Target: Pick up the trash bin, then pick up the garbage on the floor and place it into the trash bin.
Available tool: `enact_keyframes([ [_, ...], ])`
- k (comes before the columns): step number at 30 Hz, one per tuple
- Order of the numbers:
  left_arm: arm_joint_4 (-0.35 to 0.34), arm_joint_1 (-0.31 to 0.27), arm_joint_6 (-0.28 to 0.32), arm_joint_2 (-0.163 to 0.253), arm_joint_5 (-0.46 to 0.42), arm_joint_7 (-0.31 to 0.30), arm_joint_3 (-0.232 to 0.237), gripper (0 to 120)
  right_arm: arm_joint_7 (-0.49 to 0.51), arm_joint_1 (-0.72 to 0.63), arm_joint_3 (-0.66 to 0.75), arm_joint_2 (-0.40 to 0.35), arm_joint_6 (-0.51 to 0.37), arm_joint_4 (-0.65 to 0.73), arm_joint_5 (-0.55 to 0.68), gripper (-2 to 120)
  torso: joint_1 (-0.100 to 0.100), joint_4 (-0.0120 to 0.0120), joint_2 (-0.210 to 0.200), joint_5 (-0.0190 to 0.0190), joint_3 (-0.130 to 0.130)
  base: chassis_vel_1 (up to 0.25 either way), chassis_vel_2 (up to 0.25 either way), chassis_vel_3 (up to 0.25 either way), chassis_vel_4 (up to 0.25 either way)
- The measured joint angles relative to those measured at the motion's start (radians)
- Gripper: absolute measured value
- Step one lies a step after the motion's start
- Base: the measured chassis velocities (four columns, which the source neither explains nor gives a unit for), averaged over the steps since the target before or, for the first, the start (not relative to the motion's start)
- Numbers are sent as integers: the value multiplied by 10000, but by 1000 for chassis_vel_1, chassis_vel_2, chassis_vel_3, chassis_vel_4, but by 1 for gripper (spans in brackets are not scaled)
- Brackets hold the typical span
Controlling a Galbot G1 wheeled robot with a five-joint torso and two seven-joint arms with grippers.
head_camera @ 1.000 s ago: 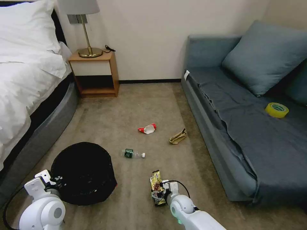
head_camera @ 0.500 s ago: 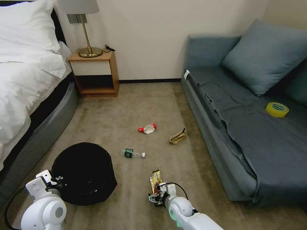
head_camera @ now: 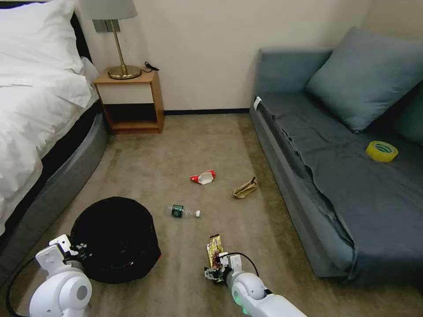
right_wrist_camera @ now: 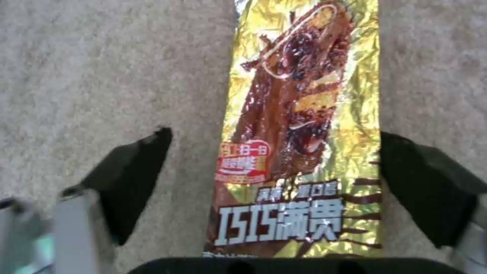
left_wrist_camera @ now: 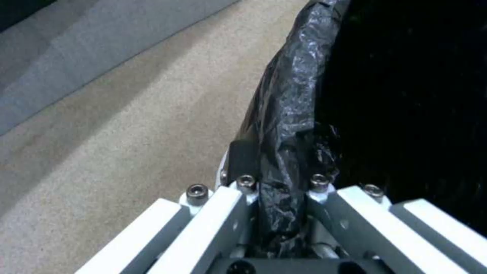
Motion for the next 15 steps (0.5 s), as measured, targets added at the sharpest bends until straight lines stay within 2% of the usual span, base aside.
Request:
enact_keyframes([
  [1, 16, -16, -3, 0, 6, 6, 5, 3, 13, -3, -6, -1, 1, 14, -3, 86, 0, -1, 0, -3, 0, 0, 0, 0, 0],
  [3, 23, -24, -4, 1, 7, 11, 8, 3, 16, -9, -11, -5, 11, 28, -10, 83, 0, -2, 0, -1, 0, 0, 0, 0, 0],
  [5, 40, -33, -10, 12, 12, 17, 8, 3, 14, -27, -24, -30, 34, 86, -16, 72, 0, 1, -1, 3, 0, 0, 0, 0, 0],
  [6, 40, -33, -10, 12, 12, 17, 8, 3, 14, -27, -24, -30, 34, 86, -16, 72, 0, 1, -1, 3, 0, 0, 0, 0, 0],
  [8, 75, -40, -18, 21, 13, 22, 4, 3, 11, -35, -36, -48, 41, 127, -13, 62, 0, 3, 0, 5, 0, 0, 0, 0, 0],
  [10, 83, -43, -26, 22, 16, 22, 2, 3, 11, -37, -36, -55, 42, 138, -13, 59, 0, 3, 0, 5, 0, 0, 0, 0, 0],
  [13, 100, -60, -38, 21, 24, 27, 2, 3, 15, -58, -50, -64, 54, 168, -23, 44, 0, 3, 0, 5, 0, 0, 0, 0, 0],
  [15, 107, -67, -39, 20, 29, 27, 4, 3, 16, -63, -52, -65, 69, 167, -46, 41, 0, 3, 1, 5, 0, 0, 0, 0, 0],
])
